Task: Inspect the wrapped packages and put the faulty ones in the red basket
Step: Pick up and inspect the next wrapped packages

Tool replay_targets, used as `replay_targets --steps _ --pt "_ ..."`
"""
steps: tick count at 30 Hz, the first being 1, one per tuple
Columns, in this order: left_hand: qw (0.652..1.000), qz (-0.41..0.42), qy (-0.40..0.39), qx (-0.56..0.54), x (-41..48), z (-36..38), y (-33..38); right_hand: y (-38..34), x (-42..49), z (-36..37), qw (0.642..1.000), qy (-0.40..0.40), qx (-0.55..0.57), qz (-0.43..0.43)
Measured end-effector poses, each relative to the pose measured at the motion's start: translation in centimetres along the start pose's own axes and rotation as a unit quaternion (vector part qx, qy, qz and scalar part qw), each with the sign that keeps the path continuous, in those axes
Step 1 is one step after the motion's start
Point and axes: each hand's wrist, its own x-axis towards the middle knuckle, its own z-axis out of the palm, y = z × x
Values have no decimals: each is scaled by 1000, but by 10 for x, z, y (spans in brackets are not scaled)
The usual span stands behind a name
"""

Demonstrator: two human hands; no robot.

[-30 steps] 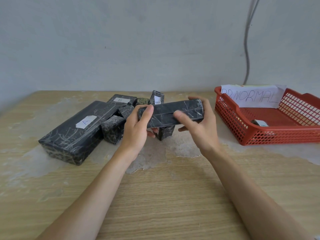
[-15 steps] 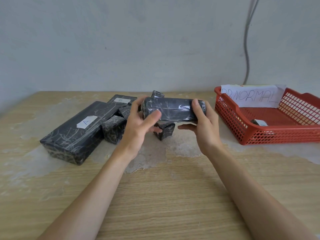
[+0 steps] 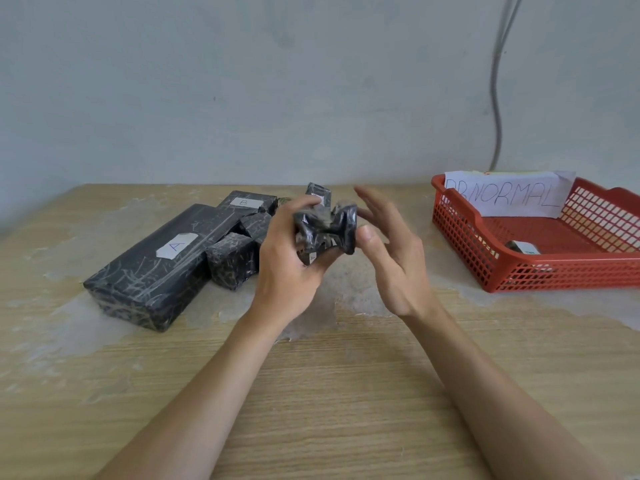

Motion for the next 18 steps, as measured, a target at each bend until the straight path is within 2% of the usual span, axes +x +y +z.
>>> replay_targets --steps 4,8,10,12,18 --pt "999 -12 -33 12 -1 1 -3 -2 -3 5 997 -19 -75 -15" --pt "983 -37 -137 -114 -1 -6 -3 5 -2 5 993 5 -115 -3" --pt "980 -64 -119 -147 0 -5 0 7 0 4 993 11 -120 9" --pt "984 -79 -85 -134 2 -4 5 6 -1 4 995 9 -95 14" --pt "992 -53 -73 -85 -1 3 4 4 -1 7 999 18 11 49"
